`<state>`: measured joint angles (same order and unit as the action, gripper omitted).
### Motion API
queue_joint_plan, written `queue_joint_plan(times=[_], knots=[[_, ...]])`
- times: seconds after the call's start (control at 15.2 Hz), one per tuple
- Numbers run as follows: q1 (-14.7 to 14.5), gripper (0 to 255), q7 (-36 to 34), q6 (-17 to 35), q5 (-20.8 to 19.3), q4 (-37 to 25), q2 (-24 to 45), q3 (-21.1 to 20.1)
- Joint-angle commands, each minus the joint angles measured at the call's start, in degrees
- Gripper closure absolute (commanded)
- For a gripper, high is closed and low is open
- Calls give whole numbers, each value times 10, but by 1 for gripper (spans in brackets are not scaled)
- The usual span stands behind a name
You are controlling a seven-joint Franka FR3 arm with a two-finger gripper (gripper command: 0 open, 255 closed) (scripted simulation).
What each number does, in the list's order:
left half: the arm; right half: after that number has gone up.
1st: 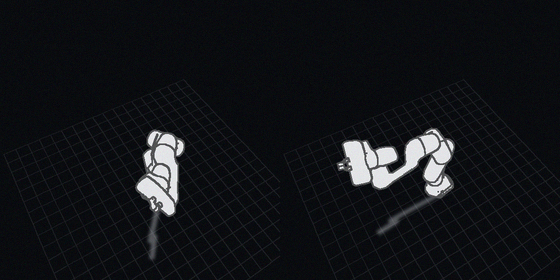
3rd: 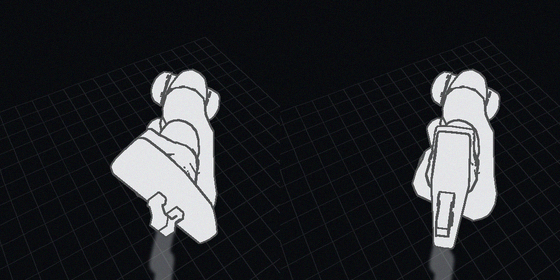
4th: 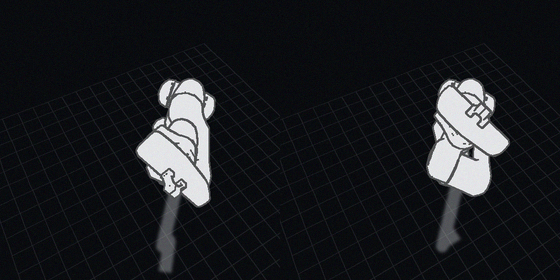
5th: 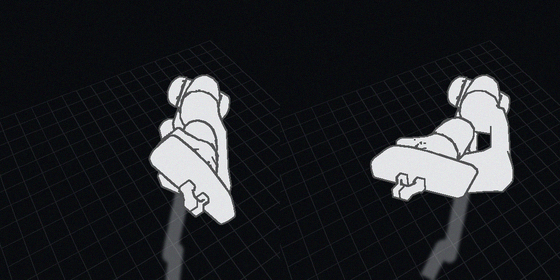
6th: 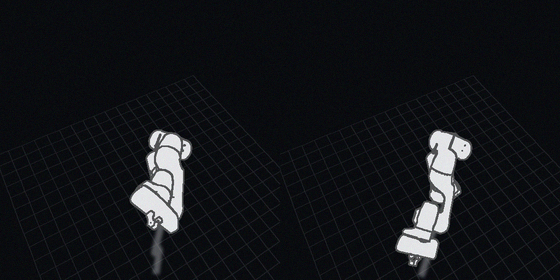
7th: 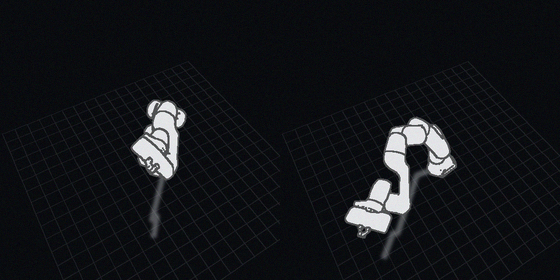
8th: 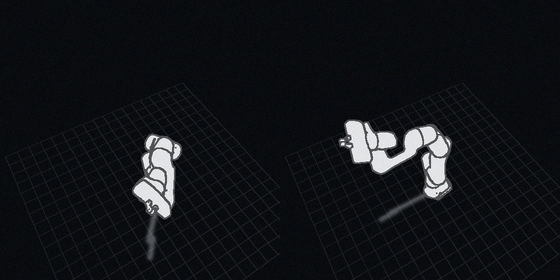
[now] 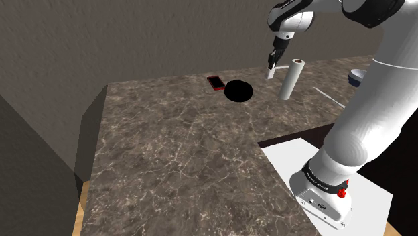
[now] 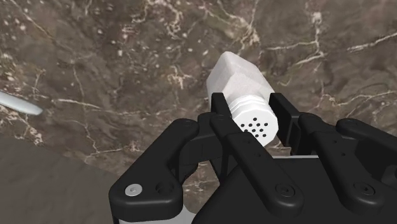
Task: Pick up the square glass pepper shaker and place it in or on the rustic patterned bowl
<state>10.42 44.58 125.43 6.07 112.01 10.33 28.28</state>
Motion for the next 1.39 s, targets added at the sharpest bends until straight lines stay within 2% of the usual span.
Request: queue_joint_plan(times=[0.0,1.32], knots=[[-1,255,-4,-15,-5,-8,-7,1],[-5,255,-21,-160,-30,-121,-45,5]])
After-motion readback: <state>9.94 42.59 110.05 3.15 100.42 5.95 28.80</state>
